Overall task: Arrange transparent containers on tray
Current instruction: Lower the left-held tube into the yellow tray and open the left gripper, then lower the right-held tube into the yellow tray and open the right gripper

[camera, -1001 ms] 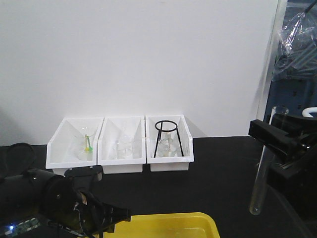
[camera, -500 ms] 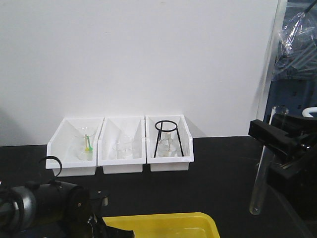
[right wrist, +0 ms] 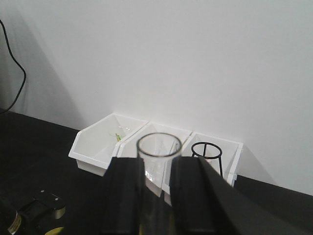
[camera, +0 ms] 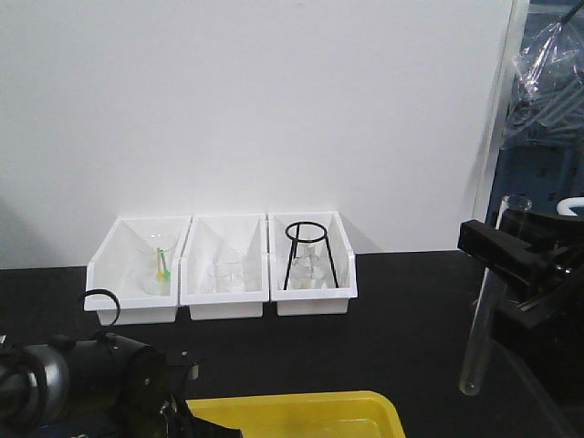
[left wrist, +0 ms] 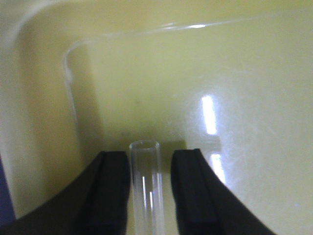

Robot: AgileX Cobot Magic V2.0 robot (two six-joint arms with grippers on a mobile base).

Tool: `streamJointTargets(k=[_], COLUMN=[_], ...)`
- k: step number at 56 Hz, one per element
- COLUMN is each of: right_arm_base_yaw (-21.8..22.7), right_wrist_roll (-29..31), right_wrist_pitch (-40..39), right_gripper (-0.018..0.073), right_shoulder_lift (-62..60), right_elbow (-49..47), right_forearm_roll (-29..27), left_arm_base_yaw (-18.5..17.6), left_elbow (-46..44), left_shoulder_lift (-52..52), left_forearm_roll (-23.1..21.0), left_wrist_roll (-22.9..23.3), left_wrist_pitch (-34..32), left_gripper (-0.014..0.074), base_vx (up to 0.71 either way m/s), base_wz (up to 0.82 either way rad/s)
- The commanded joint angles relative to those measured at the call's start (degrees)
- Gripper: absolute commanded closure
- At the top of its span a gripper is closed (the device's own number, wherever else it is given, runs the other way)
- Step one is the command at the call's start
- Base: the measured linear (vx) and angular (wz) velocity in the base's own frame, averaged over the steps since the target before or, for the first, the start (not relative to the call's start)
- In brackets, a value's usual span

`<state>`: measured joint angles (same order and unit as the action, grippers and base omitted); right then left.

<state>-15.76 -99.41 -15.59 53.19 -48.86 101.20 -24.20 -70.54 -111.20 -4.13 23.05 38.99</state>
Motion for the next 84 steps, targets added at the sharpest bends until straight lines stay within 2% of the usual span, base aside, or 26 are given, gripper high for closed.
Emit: streamJointTargets(k=[1, 12, 19, 26, 38, 46, 51, 60, 75, 84], right_arm_base_yaw=[0.3, 0.3, 0.3, 0.3, 0.3, 0.3, 0.3, 0.3, 0.3, 0.3], right_wrist_roll=[0.0, -0.9, -3.8, -7.9, -16.9, -22.3, -22.5, -22.5, -22.5, -22.5], right_wrist_pitch=[1.3, 1.3, 1.3, 1.2, -4.5, -12.0, -17.3, -23.6, -28.8, -27.2], right_gripper=[0.0571, 0.0571, 0.0571, 0.0571, 0.0571, 0.0571, 0.0571, 0.0571, 0.0571, 0.0571], right_shoulder_lift=[-0.6, -0.6, -0.4, 1.6, 10.0, 18.4, 24.3, 34.0, 46.3, 52.9], right_elbow=[-1.7, -1.7, -1.7, -1.7, -1.7, -2.0, -3.3, -7.9, -15.3, -17.0], right_forearm_roll=[1.6, 1.6, 1.5, 1.5, 1.5, 1.5, 1.3, -1.0, -1.6, -1.9], left_arm_base_yaw=[-0.1, -0.1, -0.3, -0.3, -0.4, -0.3, -0.3, -0.3, -0.3, -0.3], left_elbow=[-1.8, -1.8, -1.8, -1.8, -1.8, -1.8, -1.8, -1.8, -1.8, -1.8], left_shoulder_lift=[3.1, 5.4, 9.6, 16.2, 30.8, 39.7, 44.1, 48.9, 49.8, 49.9], left_forearm_roll=[1.1, 1.1, 1.0, -1.0, -5.2, -5.4, -5.4, -5.4, -5.2, -5.4], left_wrist_roll=[1.1, 1.2, 0.7, -1.0, -9.7, -16.2, -18.4, -18.4, -18.4, -18.4], left_wrist_pitch=[-2.4, -3.8, -6.1, -9.6, -13.2, -14.9, -14.6, -13.8, -10.8, -10.8], left_gripper=[0.0177, 0.0167, 0.0168, 0.0169, 0.0169, 0.0169, 0.0169, 0.0169, 0.0169, 0.0169], base_vx=[0.00, 0.00, 0.00, 0.00, 0.00, 0.00, 0.00, 0.00, 0.00, 0.00], base_wz=[0.00, 0.00, 0.00, 0.00, 0.00, 0.00, 0.00, 0.00, 0.00, 0.00])
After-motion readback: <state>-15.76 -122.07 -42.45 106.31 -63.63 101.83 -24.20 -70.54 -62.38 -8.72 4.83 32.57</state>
